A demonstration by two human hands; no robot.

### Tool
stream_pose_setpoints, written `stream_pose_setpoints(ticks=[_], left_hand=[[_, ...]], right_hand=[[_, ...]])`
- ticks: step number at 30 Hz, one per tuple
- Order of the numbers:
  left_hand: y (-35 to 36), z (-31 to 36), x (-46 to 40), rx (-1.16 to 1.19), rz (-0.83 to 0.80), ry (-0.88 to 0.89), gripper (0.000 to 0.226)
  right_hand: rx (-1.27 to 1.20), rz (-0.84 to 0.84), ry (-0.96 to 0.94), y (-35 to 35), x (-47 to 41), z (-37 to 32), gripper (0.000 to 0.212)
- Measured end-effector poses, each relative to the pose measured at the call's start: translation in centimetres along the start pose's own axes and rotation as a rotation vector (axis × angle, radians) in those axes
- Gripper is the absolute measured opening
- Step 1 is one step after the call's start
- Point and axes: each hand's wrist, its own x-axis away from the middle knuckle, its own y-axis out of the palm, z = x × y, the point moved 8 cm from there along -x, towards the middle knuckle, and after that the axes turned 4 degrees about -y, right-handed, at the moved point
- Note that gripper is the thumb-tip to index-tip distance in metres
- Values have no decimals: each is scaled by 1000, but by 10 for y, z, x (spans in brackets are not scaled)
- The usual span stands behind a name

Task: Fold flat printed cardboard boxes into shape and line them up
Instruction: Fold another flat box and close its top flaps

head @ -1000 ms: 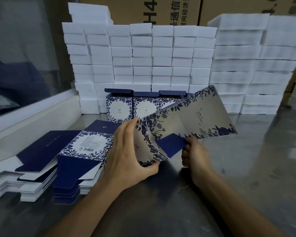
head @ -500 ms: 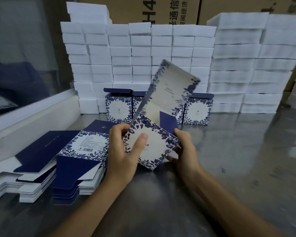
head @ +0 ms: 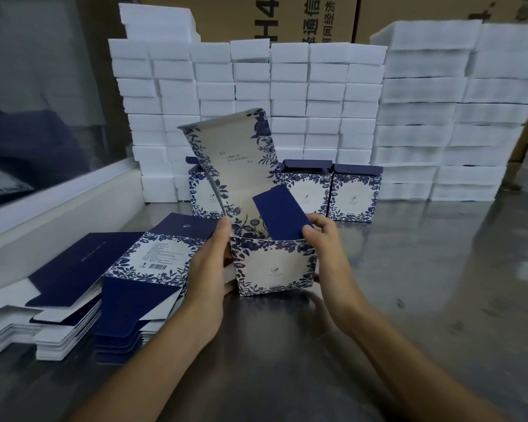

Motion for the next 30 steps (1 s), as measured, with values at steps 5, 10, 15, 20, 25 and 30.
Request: stream_pose_setpoints(ticks=[5, 10, 15, 20, 25, 30], left_hand=[[-2, 4, 0, 139, -20, -58, 75], [7, 4, -2, 190, -155, -104, 76], [-6, 31, -1, 58, -71, 239, 66], [-11, 73, 24, -548, 104, 858, 40], [-14, 62, 7, -347, 23, 573, 56], [-13, 50, -1, -274, -35, 424, 54]], right_hand=[[-2, -19, -96, 2, 2, -9, 29], [-30, -1, -108, -3, 0, -8, 29], [-14, 16, -72, -6, -3, -3, 26], [-8, -2, -67, -2, -3, -3, 42], [-8, -16, -78, -3, -2, -5, 40], [-15, 6, -98, -3, 0, -8, 37]])
